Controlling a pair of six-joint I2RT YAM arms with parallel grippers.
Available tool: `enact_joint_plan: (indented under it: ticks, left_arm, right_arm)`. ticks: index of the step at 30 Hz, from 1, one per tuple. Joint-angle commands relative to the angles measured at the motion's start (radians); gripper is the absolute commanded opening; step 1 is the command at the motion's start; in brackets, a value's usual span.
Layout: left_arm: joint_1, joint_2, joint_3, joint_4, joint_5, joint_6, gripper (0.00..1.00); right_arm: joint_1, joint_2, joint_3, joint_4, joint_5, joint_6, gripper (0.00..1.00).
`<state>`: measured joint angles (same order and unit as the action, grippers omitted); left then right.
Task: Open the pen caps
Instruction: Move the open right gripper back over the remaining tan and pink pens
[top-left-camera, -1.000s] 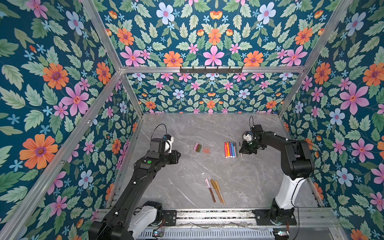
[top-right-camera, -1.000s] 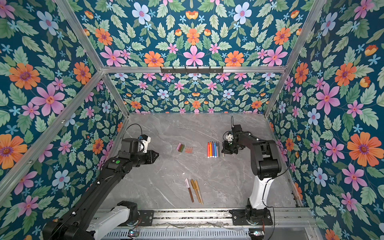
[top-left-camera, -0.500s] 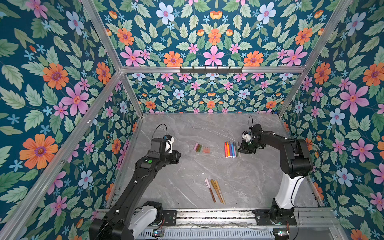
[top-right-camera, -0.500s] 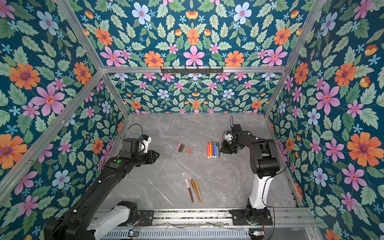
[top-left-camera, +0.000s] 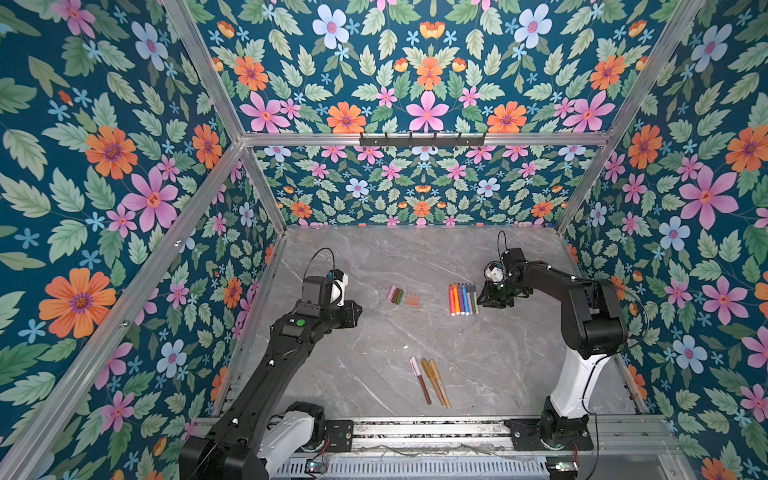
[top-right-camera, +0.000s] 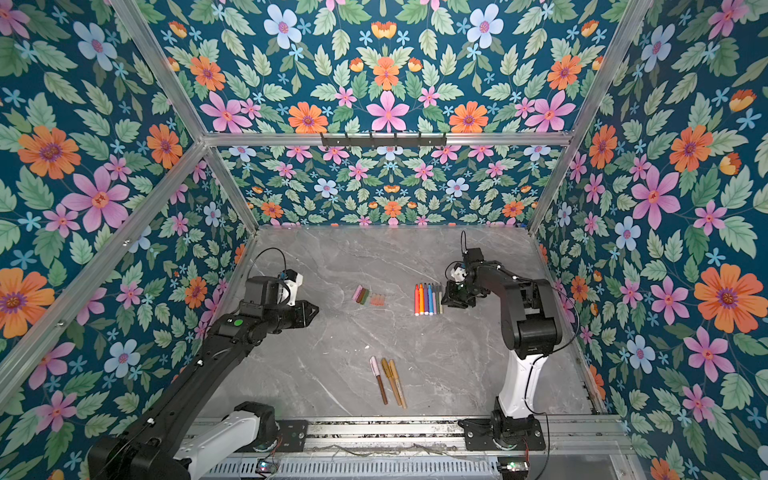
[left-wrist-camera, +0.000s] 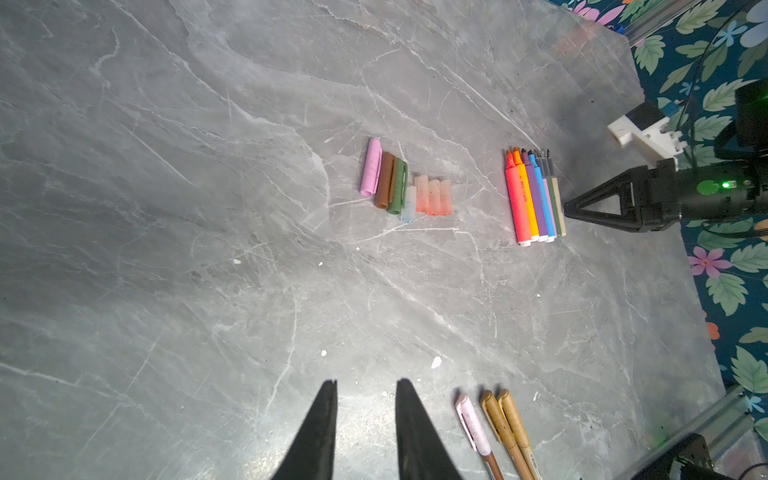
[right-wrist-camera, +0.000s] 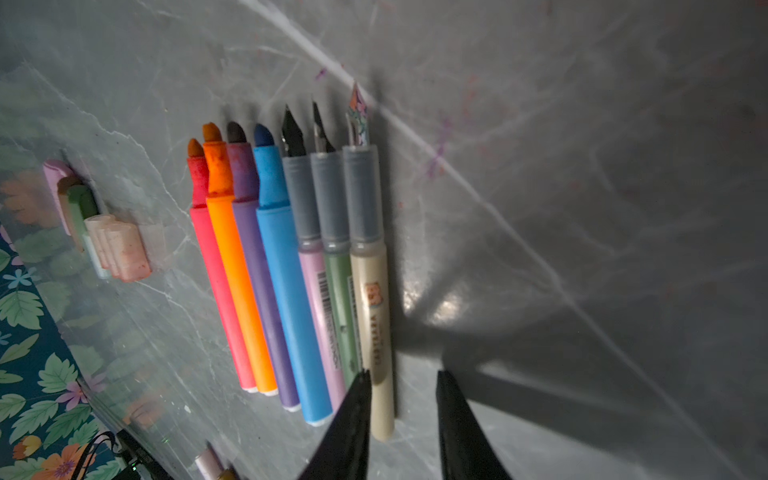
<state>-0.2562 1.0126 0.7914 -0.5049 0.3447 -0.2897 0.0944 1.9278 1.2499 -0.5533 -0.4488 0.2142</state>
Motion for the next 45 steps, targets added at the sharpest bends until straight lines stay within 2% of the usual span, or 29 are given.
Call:
enact_joint_plan:
  ticks: [1, 4, 7, 10, 14, 16, 18, 24, 34, 35, 37, 38, 43, 45]
  left_arm:
    - [0.000, -0.005, 0.000, 0.014, 0.001, -0.004, 0.28]
    - [0.001, -0.010, -0.002, 0.015, -0.002, -0.003, 0.28]
    - [0.001, -0.005, -0.003, 0.018, -0.002, -0.006, 0.28]
    - [0.000, 0.005, -0.001, 0.016, -0.002, -0.005, 0.28]
    - [0.001, 0.006, -0.001, 0.012, -0.010, -0.004, 0.28]
    - [0.000, 0.001, -0.003, 0.015, -0.018, -0.005, 0.28]
    - [0.000, 0.004, -0.003, 0.017, -0.019, -0.006, 0.28]
    - [0.001, 0.025, 0.000, 0.011, -0.016, -0.006, 0.27]
    - [0.001, 0.024, -0.002, 0.014, -0.026, -0.010, 0.27]
    - [0.000, 0.024, -0.002, 0.014, -0.026, -0.010, 0.27]
    - [0.000, 0.022, -0.003, 0.014, -0.025, -0.010, 0.27]
    - [0.001, 0.023, -0.002, 0.016, -0.025, -0.010, 0.27]
    - [0.000, 0.017, -0.002, 0.016, -0.023, -0.009, 0.27]
    - [0.001, 0.012, -0.004, 0.017, -0.022, -0.011, 0.27]
  right_arm:
    - [0.003, -0.064, -0.031, 0.004, 0.024, 0.006, 0.28]
    - [0.023, -0.200, -0.108, 0.031, 0.056, 0.043, 0.26]
    - [0.129, -0.351, -0.186, -0.015, 0.141, 0.079, 0.26]
    - [0.359, -0.460, -0.281, -0.074, 0.224, 0.156, 0.26]
    - [0.706, -0.551, -0.411, -0.074, 0.332, 0.336, 0.27]
    - [0.810, -0.573, -0.462, -0.043, 0.351, 0.418, 0.27]
    - [0.882, -0.578, -0.474, -0.035, 0.362, 0.448, 0.27]
    - [0.924, -0.541, -0.494, 0.003, 0.223, 0.447, 0.28]
    - [0.975, -0.461, -0.465, 0.005, 0.197, 0.450, 0.28]
    - [0.982, -0.444, -0.449, -0.005, 0.201, 0.447, 0.32]
    - [0.998, -0.406, -0.408, -0.031, 0.218, 0.453, 0.48]
    - [1.006, -0.385, -0.386, -0.046, 0.234, 0.464, 0.60]
    - [1.015, -0.314, -0.312, -0.095, 0.307, 0.589, 0.93]
    - [1.017, -0.292, -0.289, -0.096, 0.323, 0.608, 0.96]
